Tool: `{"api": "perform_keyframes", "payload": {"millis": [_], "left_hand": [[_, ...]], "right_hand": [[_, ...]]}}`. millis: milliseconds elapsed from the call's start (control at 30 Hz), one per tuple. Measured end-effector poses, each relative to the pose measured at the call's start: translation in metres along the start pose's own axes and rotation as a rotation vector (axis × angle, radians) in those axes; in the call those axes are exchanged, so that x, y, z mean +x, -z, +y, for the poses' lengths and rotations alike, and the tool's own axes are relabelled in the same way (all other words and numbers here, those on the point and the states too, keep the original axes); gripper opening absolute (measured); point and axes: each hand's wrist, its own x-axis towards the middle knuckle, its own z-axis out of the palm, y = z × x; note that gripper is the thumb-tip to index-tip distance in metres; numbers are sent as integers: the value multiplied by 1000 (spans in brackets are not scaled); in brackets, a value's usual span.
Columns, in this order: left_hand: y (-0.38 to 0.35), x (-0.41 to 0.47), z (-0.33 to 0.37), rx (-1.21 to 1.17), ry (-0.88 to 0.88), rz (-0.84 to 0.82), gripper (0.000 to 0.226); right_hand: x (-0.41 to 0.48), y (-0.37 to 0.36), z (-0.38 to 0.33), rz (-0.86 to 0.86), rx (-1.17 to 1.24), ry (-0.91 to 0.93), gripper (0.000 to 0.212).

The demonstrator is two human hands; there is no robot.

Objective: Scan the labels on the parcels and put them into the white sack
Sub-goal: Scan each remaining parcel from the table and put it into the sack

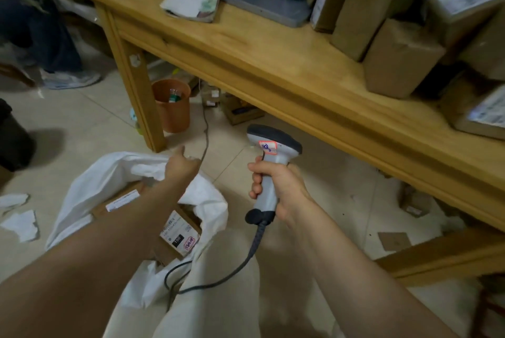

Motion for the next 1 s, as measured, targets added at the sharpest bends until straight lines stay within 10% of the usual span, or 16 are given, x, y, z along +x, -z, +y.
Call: {"api": "perform_keyframes", "payload": {"millis": [467, 800, 1000], "left_hand": [[-51, -161, 236, 127, -1052, -18, 53], [-144, -227, 370, 373, -1316, -116, 95], [-193, -219, 399, 830, -1424, 203, 133]], "right_hand": [[-132, 97, -97, 282, 175, 395, 16], [-175, 198, -148, 405, 338, 601, 19], [-170, 236, -156, 409, 367, 601, 16]]}}
